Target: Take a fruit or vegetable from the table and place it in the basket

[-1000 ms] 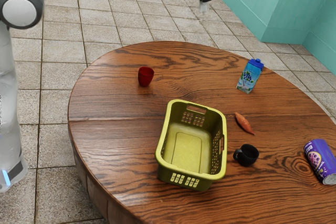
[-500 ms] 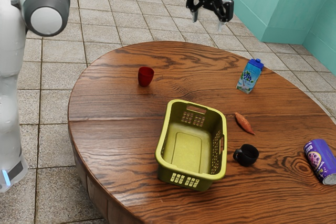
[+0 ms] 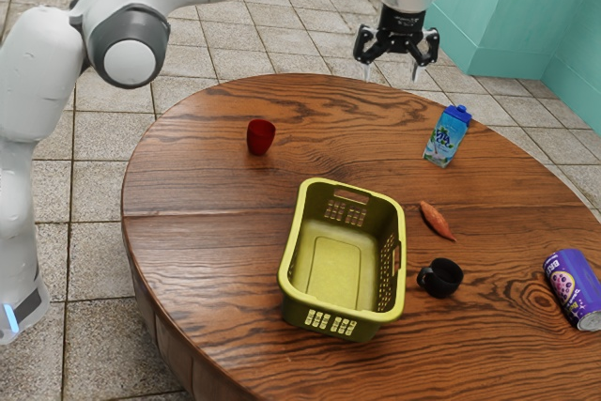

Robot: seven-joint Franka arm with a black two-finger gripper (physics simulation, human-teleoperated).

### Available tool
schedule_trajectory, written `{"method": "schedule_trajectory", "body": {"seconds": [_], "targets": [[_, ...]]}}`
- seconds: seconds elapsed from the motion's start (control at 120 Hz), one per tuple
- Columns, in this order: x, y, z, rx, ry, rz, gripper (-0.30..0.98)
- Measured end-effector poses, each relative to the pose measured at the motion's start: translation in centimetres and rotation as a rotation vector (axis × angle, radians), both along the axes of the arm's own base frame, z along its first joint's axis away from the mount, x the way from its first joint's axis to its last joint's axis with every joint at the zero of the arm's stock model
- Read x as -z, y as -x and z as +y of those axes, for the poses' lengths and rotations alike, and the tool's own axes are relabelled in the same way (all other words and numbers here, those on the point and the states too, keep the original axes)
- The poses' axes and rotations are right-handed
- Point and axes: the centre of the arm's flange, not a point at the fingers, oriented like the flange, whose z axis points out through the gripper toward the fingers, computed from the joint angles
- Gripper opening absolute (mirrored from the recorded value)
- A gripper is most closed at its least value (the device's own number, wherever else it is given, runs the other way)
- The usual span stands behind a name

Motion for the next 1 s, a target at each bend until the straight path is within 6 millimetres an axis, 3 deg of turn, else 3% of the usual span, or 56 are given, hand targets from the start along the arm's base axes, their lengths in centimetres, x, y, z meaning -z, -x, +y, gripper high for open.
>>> {"method": "schedule_trajectory", "body": {"seconds": [0.183, 0.283, 0.408, 0.542, 0.833, 1.0], "targets": [[6.3, -5.7, -0.7, -0.101, 0.027, -0.001, 0.69], [8.6, -7.2, -2.9, -0.118, 0.039, 0.002, 0.69], [10.4, -8.2, -6.1, -0.128, 0.051, 0.004, 0.69], [13.1, -9.3, -7.0, -0.160, 0.068, 0.014, 0.69], [17.0, -10.6, -9.3, -0.198, 0.101, 0.035, 0.69], [19.6, -11.1, -11.8, -0.195, 0.103, 0.056, 0.69]]}}
